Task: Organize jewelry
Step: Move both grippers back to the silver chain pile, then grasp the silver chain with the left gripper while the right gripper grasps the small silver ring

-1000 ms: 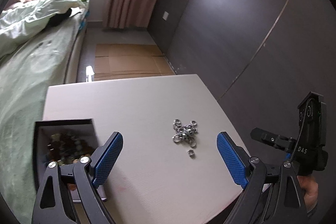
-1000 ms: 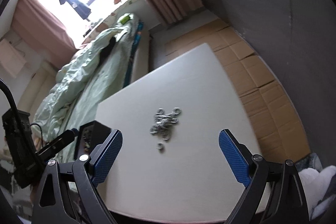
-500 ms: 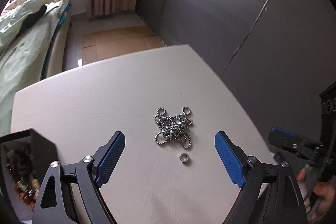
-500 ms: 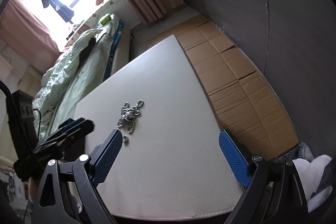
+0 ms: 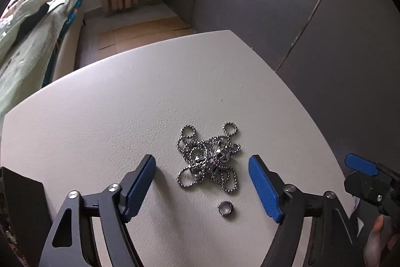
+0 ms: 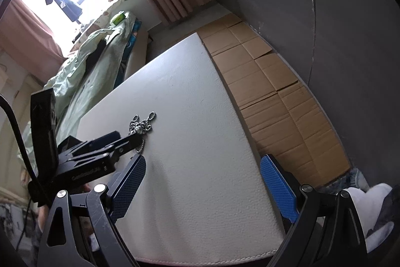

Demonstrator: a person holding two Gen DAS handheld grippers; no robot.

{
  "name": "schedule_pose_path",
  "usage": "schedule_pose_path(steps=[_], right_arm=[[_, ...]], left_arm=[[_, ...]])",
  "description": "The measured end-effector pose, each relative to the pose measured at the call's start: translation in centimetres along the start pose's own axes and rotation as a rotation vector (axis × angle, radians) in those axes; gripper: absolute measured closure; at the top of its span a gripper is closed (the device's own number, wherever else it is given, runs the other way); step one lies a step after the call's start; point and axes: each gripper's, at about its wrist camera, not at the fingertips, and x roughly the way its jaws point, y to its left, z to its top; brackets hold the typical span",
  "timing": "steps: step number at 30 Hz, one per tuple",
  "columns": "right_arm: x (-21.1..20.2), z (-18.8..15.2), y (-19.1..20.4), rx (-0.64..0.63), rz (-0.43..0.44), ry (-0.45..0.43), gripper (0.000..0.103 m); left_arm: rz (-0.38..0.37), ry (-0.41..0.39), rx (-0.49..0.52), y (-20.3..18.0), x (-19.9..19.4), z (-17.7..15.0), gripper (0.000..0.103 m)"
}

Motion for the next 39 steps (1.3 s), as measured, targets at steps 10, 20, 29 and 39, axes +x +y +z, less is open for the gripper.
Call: schedule_pose_path(steps=[10,20,29,39], right_arm=[[-0.1,-0.3,-0.1,0.013,-0.003,0.000,0.010],[0.5,-0.2,1.4,-0.014,0.041,0.018,0.010],[2.4,-0.7,4.4,-0.141,0.052,0.056,0.013],[4.7,-1.8,7.8,-0.309,0.060,0.099,0.034]], left_arm=[[0.005,-0.001,-0.013,1.1,-1.4,-0.2,0.090],[-0.016,-0.087,-0.047,2.5,-6.2,0.1,0.090],[-0.033,-0.183,-0.044,2.8,-11.0,1.2,0.091],[-0.029,-0.297,-0.037,3.5,-16.9,2.2,0.091]])
